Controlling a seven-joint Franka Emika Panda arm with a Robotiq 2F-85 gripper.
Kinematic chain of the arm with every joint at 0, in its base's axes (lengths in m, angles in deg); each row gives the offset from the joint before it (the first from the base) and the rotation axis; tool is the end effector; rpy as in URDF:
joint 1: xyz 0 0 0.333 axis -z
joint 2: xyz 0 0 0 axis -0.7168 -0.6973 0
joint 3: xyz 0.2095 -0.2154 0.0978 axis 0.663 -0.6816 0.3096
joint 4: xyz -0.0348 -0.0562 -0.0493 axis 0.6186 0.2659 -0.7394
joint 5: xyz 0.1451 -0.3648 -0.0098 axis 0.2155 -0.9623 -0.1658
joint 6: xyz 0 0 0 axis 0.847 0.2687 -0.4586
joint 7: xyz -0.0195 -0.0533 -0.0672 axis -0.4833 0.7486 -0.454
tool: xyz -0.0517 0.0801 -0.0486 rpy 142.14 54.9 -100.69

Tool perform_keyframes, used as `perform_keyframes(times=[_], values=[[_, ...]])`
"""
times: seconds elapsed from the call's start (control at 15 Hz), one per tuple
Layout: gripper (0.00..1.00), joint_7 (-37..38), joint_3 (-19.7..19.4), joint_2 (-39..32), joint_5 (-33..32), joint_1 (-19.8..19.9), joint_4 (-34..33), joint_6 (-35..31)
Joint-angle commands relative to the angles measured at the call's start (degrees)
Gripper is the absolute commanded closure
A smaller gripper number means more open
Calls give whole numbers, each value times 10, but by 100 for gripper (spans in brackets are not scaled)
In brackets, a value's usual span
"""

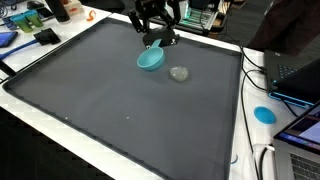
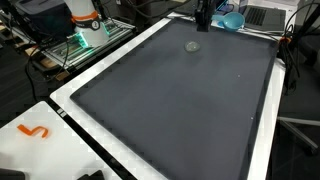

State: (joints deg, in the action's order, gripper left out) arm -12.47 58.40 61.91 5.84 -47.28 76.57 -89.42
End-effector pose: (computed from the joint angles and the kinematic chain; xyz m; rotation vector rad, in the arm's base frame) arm 0.5750 0.0984 0.3569 -2.7512 -0.2797 -0.1129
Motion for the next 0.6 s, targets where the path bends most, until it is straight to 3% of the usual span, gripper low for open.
perform_keyframes(times=[0.0, 0.53], values=[[69, -66, 3, 39, 48, 11, 54, -13], [69, -147, -9, 79, 101, 9, 113, -19]])
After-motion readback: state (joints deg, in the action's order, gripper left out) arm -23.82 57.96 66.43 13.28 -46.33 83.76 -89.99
